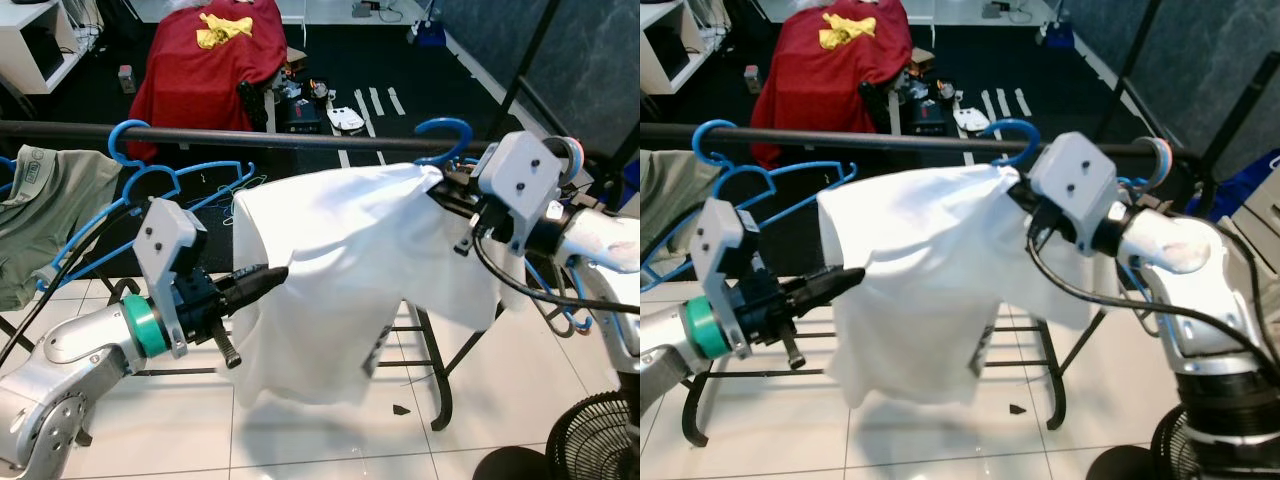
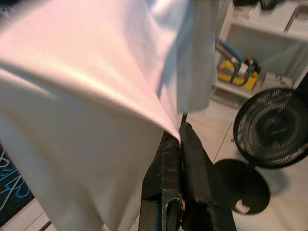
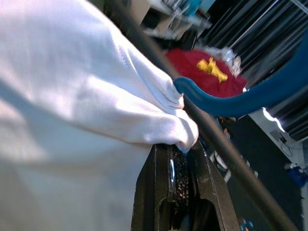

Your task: Hang hanger

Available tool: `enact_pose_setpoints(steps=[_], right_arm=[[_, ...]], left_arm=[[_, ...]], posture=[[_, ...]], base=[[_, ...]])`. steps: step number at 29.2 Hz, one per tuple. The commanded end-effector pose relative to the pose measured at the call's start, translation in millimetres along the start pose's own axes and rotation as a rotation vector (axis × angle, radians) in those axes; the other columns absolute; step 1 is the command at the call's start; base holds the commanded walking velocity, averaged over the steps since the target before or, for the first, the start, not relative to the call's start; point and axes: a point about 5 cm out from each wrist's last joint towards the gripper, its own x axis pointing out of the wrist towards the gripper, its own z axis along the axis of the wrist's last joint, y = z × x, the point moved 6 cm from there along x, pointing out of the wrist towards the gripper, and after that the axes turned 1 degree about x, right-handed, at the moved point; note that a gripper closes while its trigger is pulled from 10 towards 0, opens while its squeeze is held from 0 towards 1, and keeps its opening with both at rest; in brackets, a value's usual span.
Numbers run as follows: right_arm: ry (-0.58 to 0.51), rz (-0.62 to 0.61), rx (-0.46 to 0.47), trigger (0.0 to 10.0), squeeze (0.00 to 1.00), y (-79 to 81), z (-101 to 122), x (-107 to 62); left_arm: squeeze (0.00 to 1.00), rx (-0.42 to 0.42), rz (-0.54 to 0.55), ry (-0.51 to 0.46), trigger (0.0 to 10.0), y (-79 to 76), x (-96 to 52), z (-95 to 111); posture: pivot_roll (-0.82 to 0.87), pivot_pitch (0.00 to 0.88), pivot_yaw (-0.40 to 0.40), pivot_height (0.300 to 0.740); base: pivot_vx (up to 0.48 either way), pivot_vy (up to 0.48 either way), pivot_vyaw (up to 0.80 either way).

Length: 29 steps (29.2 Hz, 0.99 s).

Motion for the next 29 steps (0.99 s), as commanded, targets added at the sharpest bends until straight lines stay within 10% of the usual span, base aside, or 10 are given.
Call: enact_pose_setpoints(steps=[1, 21, 29], right_arm=[[-0.06, -0.042, -0.004, 0.0, 0.0, -10.2, 16, -1.8], [-0.144, -0.06, 0.064, 0.0, 0.0, -11.3, 31, 0.4], [-0.153, -0.058, 0.076, 0.0, 0.0, -10.6, 32, 1.2]], left_arm=[[0.0, 0.007, -0.004, 0.041, 0.0, -1.0, 2.8, -12], [0.0, -0.163, -0.103, -0.059, 0.0, -44.2, 62.8, -14], [0.0, -0.089, -0.172, 0.015, 0.0, -75.5, 90.3, -31]], posture=[[-0.06, 0.039, 0.098, 0.74], [-0.07, 0.04, 0.103, 0.74], [-0.07, 0.036, 0.102, 0.74]], base=[[0.0, 0.0, 0.0], [0.0, 0.0, 0.0], [0.0, 0.0, 0.0]])
